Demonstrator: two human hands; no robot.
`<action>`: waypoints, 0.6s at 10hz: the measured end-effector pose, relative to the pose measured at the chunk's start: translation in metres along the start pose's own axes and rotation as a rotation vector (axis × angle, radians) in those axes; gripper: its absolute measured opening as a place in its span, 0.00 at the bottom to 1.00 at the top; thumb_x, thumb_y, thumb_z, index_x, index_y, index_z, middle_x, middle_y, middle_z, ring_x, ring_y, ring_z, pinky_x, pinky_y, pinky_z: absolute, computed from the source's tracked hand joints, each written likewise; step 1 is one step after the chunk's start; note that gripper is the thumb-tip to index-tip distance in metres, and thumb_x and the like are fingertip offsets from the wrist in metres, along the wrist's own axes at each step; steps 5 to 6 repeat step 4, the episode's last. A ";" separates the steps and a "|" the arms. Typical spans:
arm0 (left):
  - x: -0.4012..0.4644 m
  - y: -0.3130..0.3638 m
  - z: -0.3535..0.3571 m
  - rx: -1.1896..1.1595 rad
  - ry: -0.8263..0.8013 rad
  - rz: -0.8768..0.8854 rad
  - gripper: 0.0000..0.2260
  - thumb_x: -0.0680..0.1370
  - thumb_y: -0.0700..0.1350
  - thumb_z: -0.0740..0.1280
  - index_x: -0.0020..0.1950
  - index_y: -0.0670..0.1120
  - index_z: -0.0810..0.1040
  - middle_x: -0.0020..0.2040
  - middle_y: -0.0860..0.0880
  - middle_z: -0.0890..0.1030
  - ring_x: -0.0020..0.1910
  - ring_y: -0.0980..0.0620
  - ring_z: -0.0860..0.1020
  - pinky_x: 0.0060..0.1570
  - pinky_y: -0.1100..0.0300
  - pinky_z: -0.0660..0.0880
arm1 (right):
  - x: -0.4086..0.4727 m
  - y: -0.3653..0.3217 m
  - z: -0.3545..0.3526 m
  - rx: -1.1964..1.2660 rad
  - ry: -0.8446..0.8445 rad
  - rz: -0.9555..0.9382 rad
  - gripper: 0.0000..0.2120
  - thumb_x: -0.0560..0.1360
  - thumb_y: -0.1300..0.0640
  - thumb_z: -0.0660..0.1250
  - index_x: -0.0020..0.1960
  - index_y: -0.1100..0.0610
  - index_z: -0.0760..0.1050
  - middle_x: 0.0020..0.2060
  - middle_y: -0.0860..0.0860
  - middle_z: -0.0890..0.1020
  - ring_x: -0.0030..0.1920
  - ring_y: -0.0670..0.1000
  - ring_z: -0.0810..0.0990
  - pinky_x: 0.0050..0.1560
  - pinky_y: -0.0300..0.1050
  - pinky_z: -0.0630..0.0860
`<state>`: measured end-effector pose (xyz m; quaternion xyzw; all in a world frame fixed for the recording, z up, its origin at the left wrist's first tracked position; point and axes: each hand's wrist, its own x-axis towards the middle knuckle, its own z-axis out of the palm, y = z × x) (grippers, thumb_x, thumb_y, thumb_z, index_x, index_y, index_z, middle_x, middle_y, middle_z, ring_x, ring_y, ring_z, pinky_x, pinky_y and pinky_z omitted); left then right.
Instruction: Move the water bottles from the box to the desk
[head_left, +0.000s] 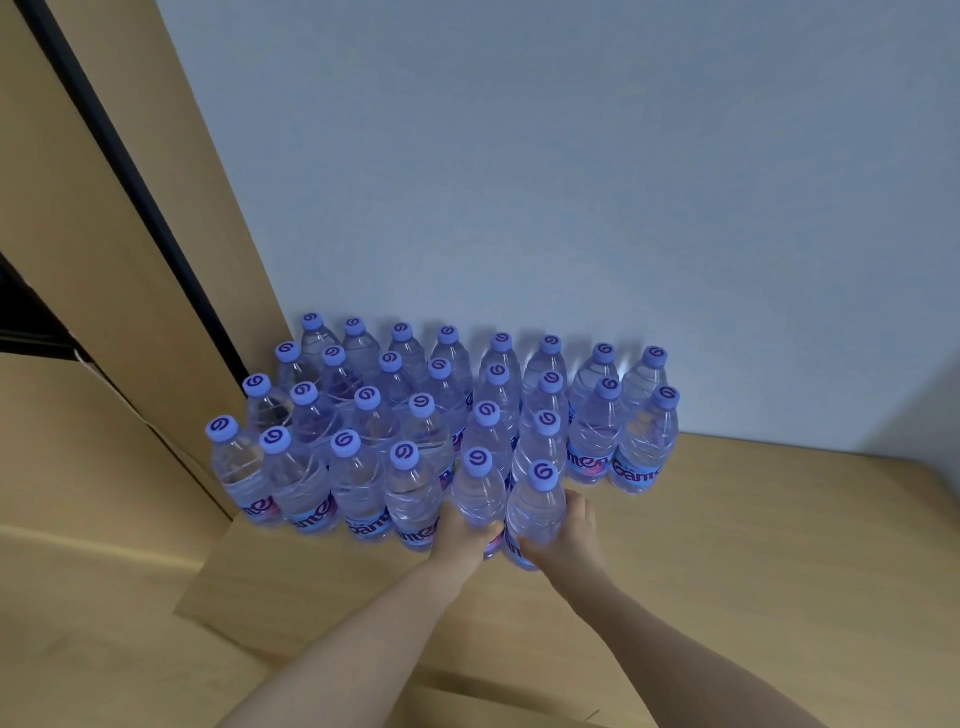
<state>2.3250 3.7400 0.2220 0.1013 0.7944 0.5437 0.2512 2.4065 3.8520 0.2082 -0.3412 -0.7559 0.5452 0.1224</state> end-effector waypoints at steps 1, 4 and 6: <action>-0.001 0.005 -0.005 0.074 -0.049 -0.017 0.05 0.75 0.37 0.68 0.49 0.42 0.76 0.46 0.44 0.79 0.49 0.48 0.77 0.48 0.59 0.72 | 0.001 0.000 0.001 0.029 -0.036 0.013 0.20 0.64 0.52 0.71 0.48 0.56 0.65 0.46 0.52 0.68 0.43 0.51 0.65 0.43 0.43 0.68; -0.018 0.015 -0.024 0.250 -0.084 -0.158 0.06 0.79 0.47 0.65 0.46 0.47 0.70 0.39 0.51 0.73 0.38 0.56 0.71 0.35 0.63 0.68 | 0.002 0.001 -0.009 -0.075 -0.124 0.086 0.29 0.67 0.56 0.73 0.63 0.58 0.64 0.59 0.54 0.67 0.55 0.53 0.71 0.51 0.46 0.71; -0.018 0.015 -0.024 0.250 -0.084 -0.158 0.06 0.79 0.47 0.65 0.46 0.47 0.70 0.39 0.51 0.73 0.38 0.56 0.71 0.35 0.63 0.68 | 0.002 0.001 -0.009 -0.075 -0.124 0.086 0.29 0.67 0.56 0.73 0.63 0.58 0.64 0.59 0.54 0.67 0.55 0.53 0.71 0.51 0.46 0.71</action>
